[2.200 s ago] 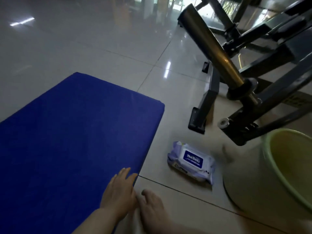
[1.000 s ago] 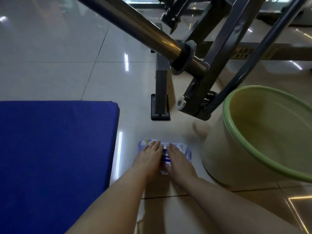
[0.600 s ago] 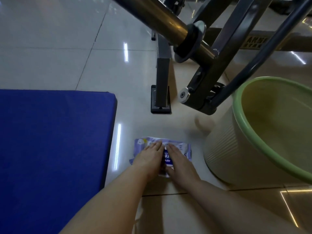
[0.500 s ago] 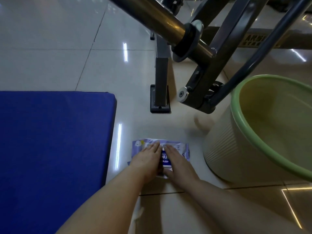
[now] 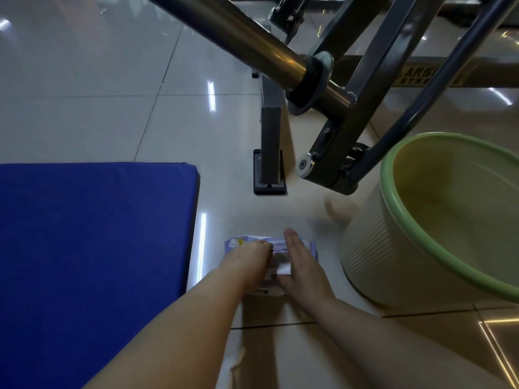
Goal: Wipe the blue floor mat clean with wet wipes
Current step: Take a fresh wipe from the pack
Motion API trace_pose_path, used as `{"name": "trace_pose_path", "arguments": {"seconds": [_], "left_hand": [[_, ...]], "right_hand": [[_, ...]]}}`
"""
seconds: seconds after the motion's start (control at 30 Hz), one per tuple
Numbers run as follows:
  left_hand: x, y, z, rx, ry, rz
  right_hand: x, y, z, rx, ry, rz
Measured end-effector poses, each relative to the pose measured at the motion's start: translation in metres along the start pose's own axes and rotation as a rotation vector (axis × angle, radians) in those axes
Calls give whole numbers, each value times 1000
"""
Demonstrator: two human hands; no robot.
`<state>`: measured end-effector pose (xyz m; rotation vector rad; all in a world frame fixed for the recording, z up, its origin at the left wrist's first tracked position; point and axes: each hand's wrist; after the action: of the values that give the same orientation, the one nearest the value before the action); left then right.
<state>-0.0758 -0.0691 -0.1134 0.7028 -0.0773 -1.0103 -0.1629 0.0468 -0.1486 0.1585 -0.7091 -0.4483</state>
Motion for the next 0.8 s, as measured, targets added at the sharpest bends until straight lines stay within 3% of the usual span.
{"name": "trace_pose_path", "arguments": {"seconds": [0.13,0.37,0.43,0.57,0.67,0.8], "left_hand": [[-1,1,7,-209,121,123],[-1,-11,13,-468,248,287],[-4,-14,11,-453,333,319],[-13,-18,-2,-310,367,283],[-20,-18,-12,-198,261,338],[-25,-18,-14,-172,196,378]], "right_hand": [[-4,10,-5,-261,-77,58],[0,4,-9,-335,74,180],[-3,0,-8,-293,55,159],[-16,-2,-8,-51,-98,5],[-16,-3,-9,-69,-123,-18],[-11,-3,-7,-63,-102,-27]]}}
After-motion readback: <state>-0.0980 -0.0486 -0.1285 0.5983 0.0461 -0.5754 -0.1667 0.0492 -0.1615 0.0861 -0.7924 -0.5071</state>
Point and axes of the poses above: each hand's wrist, its own y-axis away from the middle knuckle, its own z-axis out of the back of the hand, x = y × z, and after that the axes turned 13 degrees about x, right-handed
